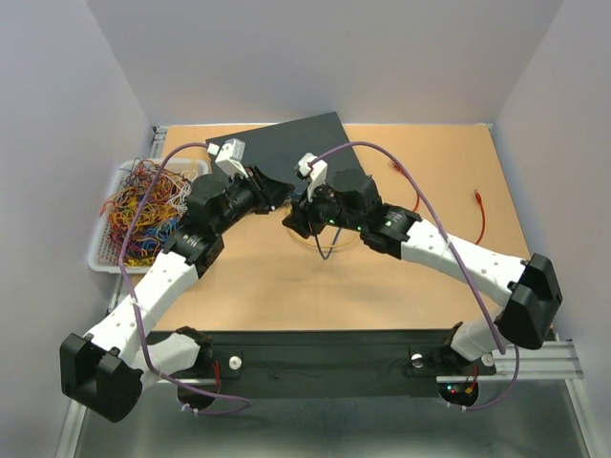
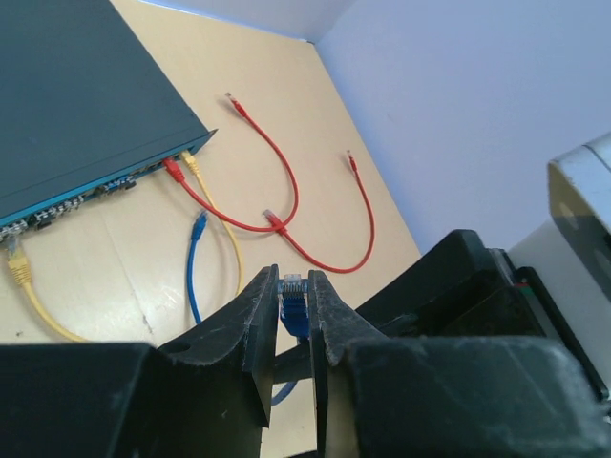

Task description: Insert the plug into the switch port

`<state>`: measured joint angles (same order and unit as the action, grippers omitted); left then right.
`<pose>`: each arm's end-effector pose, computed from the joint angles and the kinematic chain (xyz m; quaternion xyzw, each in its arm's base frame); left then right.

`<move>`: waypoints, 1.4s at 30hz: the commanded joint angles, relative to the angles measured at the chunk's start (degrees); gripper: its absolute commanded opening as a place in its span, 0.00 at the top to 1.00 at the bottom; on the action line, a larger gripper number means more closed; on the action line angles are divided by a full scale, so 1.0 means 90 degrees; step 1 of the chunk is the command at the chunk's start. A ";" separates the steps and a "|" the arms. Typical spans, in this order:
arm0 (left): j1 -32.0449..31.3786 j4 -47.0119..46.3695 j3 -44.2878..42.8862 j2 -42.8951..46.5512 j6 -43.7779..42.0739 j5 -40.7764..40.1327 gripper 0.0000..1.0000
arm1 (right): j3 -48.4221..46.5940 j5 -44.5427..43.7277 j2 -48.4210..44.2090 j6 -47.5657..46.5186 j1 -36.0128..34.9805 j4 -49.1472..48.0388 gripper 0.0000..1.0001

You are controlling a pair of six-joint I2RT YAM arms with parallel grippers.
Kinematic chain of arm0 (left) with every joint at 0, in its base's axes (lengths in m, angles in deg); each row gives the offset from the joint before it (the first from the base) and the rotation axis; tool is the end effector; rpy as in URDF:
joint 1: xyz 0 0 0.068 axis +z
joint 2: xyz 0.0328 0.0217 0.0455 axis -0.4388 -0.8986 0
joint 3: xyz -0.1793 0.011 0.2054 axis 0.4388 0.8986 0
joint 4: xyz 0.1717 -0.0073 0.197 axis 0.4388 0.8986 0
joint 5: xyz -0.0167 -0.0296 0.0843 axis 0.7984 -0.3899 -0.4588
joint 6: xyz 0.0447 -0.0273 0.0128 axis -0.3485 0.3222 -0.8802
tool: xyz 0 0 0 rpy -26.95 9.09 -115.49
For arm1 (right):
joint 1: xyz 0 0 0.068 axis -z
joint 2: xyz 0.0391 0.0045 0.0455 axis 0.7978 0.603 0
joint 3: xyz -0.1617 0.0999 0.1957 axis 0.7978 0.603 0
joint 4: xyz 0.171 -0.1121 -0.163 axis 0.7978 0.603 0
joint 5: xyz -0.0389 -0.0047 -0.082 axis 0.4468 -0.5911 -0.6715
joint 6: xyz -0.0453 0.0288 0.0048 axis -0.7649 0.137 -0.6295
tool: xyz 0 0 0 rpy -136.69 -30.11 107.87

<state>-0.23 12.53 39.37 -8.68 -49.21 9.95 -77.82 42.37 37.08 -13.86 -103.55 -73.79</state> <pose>0.2162 -0.1189 0.3601 0.0518 0.6927 -0.4604 0.5528 0.2186 0.2769 0.3455 -0.3571 0.7222 0.3428 0.4831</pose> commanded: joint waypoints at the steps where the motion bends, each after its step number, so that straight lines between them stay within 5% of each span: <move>1: -0.0031 0.0154 -0.0411 0.0232 -0.0306 -0.0396 1.00 | -0.0232 -0.0895 -0.0578 -0.0283 -0.0048 -0.0067 0.53; 9: -0.0031 0.0272 -0.0450 0.0203 -0.0415 -0.0484 1.00 | -0.0026 -0.1833 -0.0755 -0.0381 -0.0058 -0.0028 0.53; 22: -0.0100 0.0282 -0.0519 0.0232 -0.0395 -0.0357 1.00 | -0.0388 -0.1384 0.0036 -0.0225 -0.0058 -0.0116 0.53; 25: -0.0090 0.0282 -0.0509 0.0291 -0.0414 -0.0299 1.00 | -0.0339 -0.1472 0.0027 -0.0186 -0.0058 -0.0232 0.93; 27: -0.0090 0.0292 -0.0480 0.0369 -0.0444 -0.0289 1.00 | -0.0173 -0.1385 -0.0090 -0.0157 -0.0058 -0.0350 1.00; 30: -0.0090 0.0272 -0.0460 0.0427 -0.0541 -0.0230 0.81 | 0.0119 -0.1199 -0.0305 -0.0069 -0.0058 -0.0749 1.00; 31: -0.0090 0.0204 -0.0421 0.0457 -0.0570 -0.0162 0.52 | 0.0323 -0.1199 -0.0470 -0.0011 -0.0058 -0.0896 1.00; 33: -0.0090 0.0039 -0.0304 0.0593 -0.0639 -0.0123 0.22 | 0.0529 -0.0897 -0.0636 0.0038 0.0010 -0.0936 1.00; 34: -0.0100 -0.0011 -0.0265 0.0642 -0.0687 -0.0142 0.22 | 0.0530 -0.0790 -0.0637 0.0097 0.0088 -0.0926 1.00; 35: -0.0090 -0.0030 -0.0255 0.0700 -0.0707 -0.0171 0.02 | 0.0704 -0.0527 -0.0763 0.0368 0.0234 -0.0946 1.00; 39: -0.0051 -0.0166 -0.0284 0.0964 -0.0990 -0.0007 0.01 | 0.1729 0.2463 -0.1281 0.1901 0.1473 -0.2319 1.00; 42: -0.0002 -0.0624 -0.0129 0.1169 -0.1010 0.0637 0.03 | 0.2064 0.3398 -0.1438 0.2655 0.1914 -0.3162 1.00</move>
<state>-0.80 14.73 37.82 -1.05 -55.94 9.01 -61.41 54.41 26.54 -1.23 -90.17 -87.93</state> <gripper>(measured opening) 0.983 0.067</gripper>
